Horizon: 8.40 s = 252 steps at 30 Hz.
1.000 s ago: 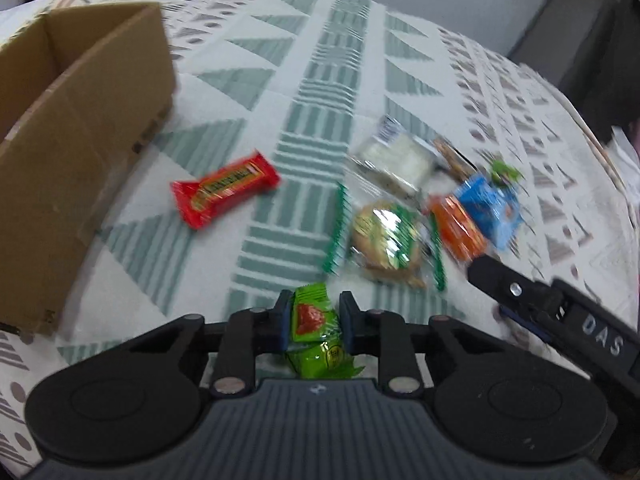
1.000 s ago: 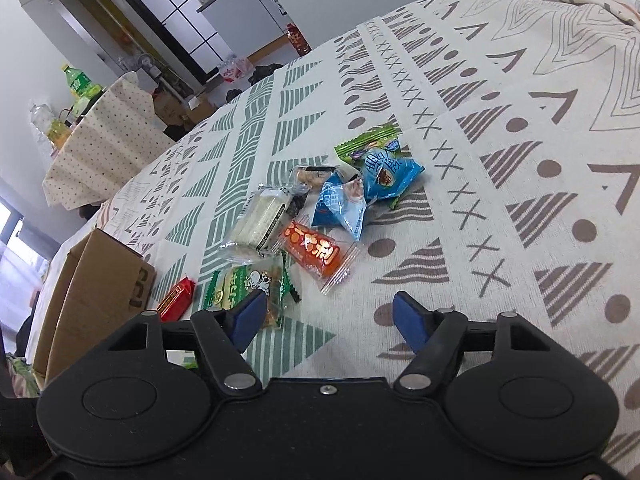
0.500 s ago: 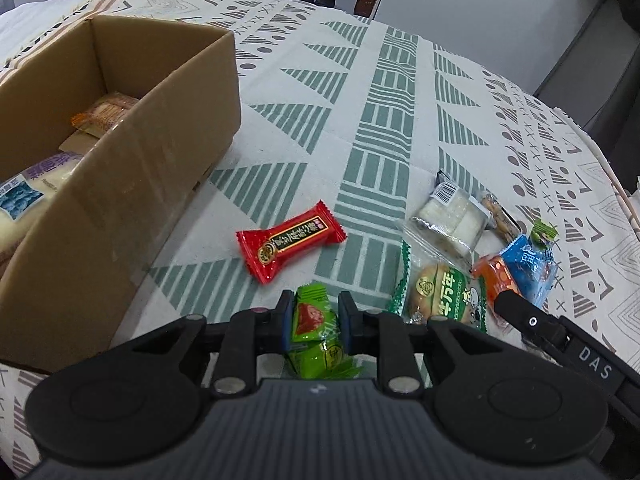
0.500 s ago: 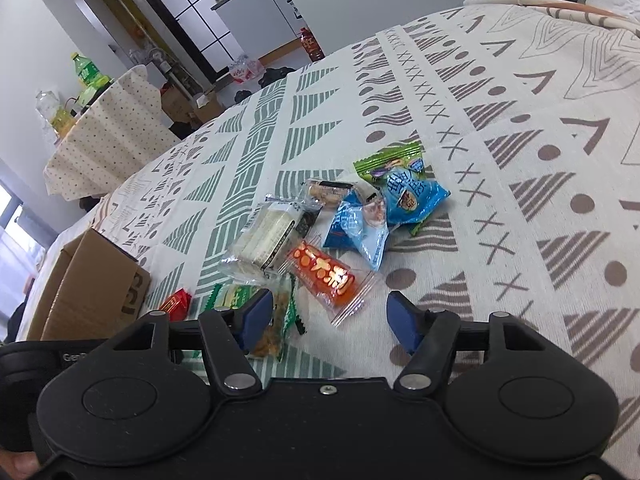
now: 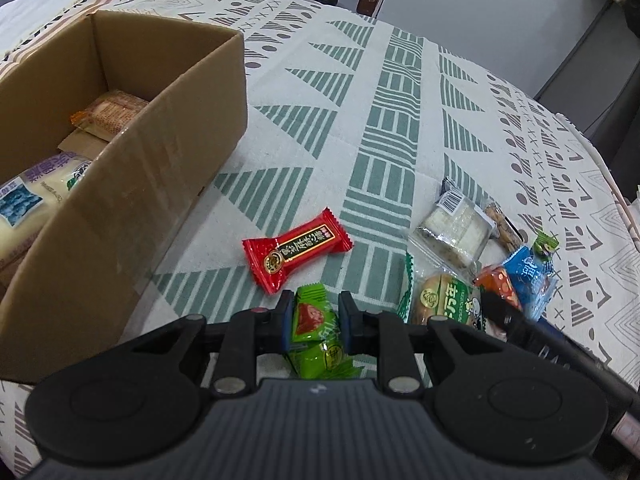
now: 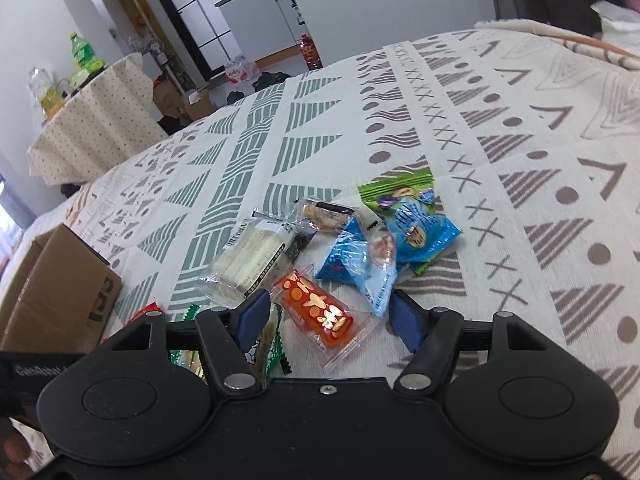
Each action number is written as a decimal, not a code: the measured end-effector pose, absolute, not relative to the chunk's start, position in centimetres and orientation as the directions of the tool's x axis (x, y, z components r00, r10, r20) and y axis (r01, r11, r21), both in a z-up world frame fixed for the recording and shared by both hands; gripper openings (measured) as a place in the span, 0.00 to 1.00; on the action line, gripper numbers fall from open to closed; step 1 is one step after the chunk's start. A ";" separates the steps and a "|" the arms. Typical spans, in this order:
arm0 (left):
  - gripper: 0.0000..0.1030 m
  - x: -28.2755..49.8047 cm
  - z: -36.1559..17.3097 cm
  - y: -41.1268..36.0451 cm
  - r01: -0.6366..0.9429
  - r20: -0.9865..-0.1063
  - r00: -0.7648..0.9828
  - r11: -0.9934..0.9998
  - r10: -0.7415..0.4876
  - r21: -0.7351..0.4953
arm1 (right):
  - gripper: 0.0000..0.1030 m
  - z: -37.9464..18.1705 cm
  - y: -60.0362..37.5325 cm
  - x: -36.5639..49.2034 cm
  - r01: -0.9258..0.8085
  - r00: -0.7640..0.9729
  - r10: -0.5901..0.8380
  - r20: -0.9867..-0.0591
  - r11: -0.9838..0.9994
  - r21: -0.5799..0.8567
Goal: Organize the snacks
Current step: 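Grasp the round bun pack with the right gripper while the left gripper holds the green pack, then carry the green pack and bun pack over the cardboard box with both grippers, then open both grippers to drop the green pack and bun pack into the box, then move both open grippers back over the remaining snacks, then grasp the white cream bar with the left gripper while the right gripper grasps the blue bag, then carry the white cream bar and blue bag over the box with both grippers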
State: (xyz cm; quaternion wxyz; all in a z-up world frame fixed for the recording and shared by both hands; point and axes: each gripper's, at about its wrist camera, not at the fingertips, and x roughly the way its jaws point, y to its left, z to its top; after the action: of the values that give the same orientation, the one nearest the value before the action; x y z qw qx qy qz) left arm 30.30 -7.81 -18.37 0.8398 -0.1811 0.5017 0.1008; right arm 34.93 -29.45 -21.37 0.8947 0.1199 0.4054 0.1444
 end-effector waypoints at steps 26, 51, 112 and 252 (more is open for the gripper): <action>0.21 27.4 -13.9 -7.1 -0.288 -0.817 0.569 0.910 -0.088 -0.299 | 0.00 -17.1 -29.0 29.0 -0.172 0.621 0.349 -0.702 0.934 0.312; 0.21 28.5 -14.8 -5.1 -0.350 -0.833 0.549 0.886 -0.070 -0.305 | 0.83 -20.1 -22.6 30.0 -0.124 0.566 0.247 -0.786 0.969 0.215; 0.22 25.6 -7.6 13.8 -0.526 -0.720 0.694 0.691 0.011 -0.496 | 0.48 -5.5 -10.3 28.5 -0.336 0.717 0.380 -0.584 0.923 0.188; 0.45 33.0 -13.8 -12.8 -0.021 -0.760 0.627 0.972 -0.169 -0.234 | 0.30 -18.0 -34.7 32.2 0.074 0.717 0.308 -0.626 0.859 0.507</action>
State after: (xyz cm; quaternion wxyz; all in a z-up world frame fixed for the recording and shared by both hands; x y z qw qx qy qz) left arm 33.00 -12.85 -13.76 0.8952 -0.1108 0.4298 -0.0413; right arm 32.20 -34.73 -17.95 0.8899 0.2576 0.3706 0.0659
